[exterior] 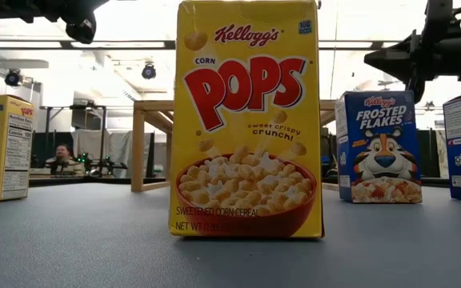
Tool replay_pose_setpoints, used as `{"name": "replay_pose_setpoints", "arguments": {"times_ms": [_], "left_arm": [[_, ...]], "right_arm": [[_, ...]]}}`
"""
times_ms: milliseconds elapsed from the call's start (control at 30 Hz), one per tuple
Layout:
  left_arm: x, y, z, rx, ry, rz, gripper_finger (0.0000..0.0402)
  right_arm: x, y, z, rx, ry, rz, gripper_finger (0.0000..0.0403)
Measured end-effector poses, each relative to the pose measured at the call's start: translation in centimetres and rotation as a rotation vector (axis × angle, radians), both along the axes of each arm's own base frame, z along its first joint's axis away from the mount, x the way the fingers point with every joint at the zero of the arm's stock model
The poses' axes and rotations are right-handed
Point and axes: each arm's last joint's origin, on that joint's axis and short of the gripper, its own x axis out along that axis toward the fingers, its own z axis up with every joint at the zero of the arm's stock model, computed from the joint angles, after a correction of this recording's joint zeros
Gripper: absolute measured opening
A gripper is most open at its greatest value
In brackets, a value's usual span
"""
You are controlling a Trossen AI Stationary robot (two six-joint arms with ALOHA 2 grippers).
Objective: Stack cereal on shelf
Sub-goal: Put the bottom red cereal box aligned with the other red cereal box on the shelf
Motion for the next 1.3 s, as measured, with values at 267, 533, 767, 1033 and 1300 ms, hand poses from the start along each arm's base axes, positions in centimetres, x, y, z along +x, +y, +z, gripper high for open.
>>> {"name": "replay_pose_setpoints", "arguments": {"times_ms": [267,533,767,1033,1300], "left_arm": [[0.0,0.0,0.0,0.000,0.000,0.000,0.0076],[0.0,0.0,0.0,0.000,0.000,0.000,0.0076],[0.0,0.0,0.0,0.000,0.000,0.000,0.0076],[0.0,0.0,0.0,0.000,0.000,0.000,0.0076],[0.0,0.0,0.0,0.000,0.002,0.001,0.0076]], "right_arm": [[0.2,0.2,2.7,-0.097,0.039,0.059,0.0009],[2.5,0.2,3.4,-0.148,0.235,0.059,0.0010],[4.7,0.2,3.1,-0.148,0.357,0.071,0.0062],[6.5,0.3,3.4,-0.178,0.429,0.147,0.0147],[8.3,0.6,3.6,-0.192,0.480,0.194,0.0168]]}}
